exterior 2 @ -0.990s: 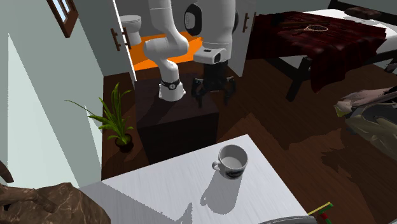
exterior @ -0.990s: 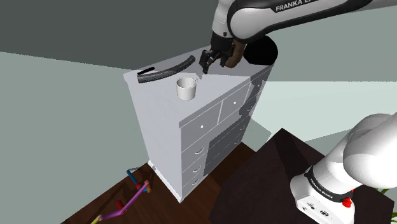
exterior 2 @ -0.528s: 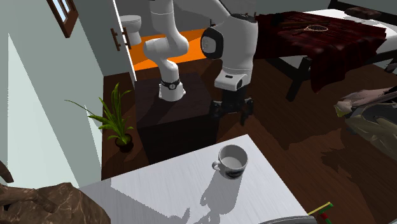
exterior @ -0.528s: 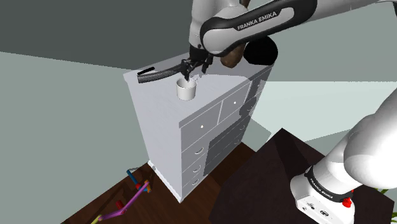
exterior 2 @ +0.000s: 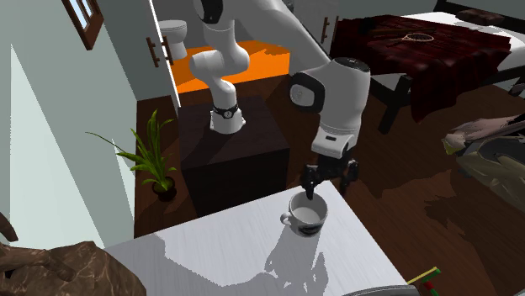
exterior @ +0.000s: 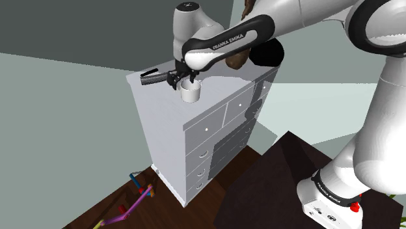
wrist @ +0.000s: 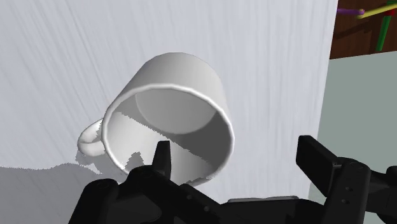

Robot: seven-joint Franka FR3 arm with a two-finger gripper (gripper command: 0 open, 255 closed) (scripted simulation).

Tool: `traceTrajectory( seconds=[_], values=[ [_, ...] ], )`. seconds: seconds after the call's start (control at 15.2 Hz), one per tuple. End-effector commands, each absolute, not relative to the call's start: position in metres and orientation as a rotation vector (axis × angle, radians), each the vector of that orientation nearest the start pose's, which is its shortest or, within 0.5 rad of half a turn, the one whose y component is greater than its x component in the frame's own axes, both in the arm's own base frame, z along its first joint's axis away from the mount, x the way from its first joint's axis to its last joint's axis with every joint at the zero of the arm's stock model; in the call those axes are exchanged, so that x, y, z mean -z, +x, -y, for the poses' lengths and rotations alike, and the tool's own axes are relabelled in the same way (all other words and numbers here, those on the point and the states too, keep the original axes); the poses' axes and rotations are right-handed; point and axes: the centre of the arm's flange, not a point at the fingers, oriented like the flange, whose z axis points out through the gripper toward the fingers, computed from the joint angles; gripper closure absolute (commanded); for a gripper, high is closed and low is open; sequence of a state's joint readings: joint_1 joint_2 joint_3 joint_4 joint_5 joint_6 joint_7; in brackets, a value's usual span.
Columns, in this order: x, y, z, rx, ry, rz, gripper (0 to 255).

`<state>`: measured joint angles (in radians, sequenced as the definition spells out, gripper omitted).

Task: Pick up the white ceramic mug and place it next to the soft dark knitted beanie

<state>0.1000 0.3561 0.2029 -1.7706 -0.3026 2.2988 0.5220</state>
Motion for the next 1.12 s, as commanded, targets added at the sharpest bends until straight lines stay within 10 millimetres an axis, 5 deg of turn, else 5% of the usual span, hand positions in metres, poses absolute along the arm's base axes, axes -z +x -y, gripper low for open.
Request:
traceTrajectory(
  seconds=[0.0,0.4,0.86,0.92,1.06],
  values=[
    [-0.368,0.646,-0.18,0.383,-3.204,-0.091,0],
    [-0.339,0.652,-0.177,0.383,-3.204,-0.091,0],
    [-0.339,0.652,-0.177,0.383,-3.204,-0.091,0],
    [-0.339,0.652,-0.177,0.383,-3.204,-0.091,255],
    [-0.339,0.652,-0.177,0.383,-3.204,-0.091,255]
  ],
)
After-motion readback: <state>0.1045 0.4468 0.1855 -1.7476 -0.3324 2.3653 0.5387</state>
